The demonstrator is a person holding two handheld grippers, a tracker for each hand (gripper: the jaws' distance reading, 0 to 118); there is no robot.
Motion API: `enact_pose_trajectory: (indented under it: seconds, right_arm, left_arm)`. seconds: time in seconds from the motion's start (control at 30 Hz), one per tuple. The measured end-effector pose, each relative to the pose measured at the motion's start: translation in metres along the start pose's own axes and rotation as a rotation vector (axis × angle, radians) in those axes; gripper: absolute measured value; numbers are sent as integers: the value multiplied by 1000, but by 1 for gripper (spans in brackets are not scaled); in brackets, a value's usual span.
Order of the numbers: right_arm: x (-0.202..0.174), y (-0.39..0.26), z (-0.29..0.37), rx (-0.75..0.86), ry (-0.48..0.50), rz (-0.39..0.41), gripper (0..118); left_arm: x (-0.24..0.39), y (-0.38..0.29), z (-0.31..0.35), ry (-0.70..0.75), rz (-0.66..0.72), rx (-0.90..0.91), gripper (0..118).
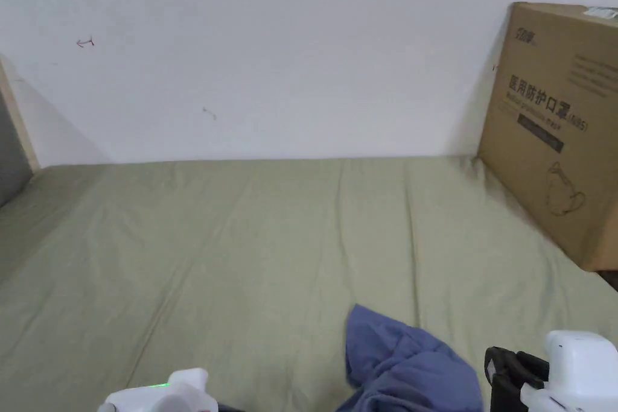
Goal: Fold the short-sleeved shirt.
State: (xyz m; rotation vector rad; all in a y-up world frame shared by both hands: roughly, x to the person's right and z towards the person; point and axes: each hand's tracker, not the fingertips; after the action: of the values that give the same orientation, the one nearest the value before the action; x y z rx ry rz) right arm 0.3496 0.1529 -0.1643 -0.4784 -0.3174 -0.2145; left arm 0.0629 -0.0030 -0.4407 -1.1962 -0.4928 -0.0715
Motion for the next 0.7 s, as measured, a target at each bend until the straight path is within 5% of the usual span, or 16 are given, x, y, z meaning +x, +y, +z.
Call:
enact_pose_trajectory:
  seconds: [0.1,0.13,0.2,0.37,0.4,0.47,0.7]
  right_arm:
    - [13,0,-20,-38,3,-29,0]
    - [18,2,-28,-49,5,-19,0]
    - [25,10,-49,-77,-22,16,0]
    - [49,41,-124,-223,56,-28,0]
    - [52,45,-142,-253,57,-44,20]
    - [59,49,-184,-358,73,-64,98]
    - [74,24,-291,-673,-48,-82,98]
  left_arm:
    - [17,-14,14,75,-142,72,86]
    - [17,-17,21,38,-123,80,69]
    - [13,-22,37,-49,-90,106,5]
    - [1,-40,83,-122,-39,182,5]
    - [0,-44,92,-120,-42,202,5]
    - [-6,-51,109,-127,-32,232,5]
    - [-23,-61,139,-112,-12,261,5]
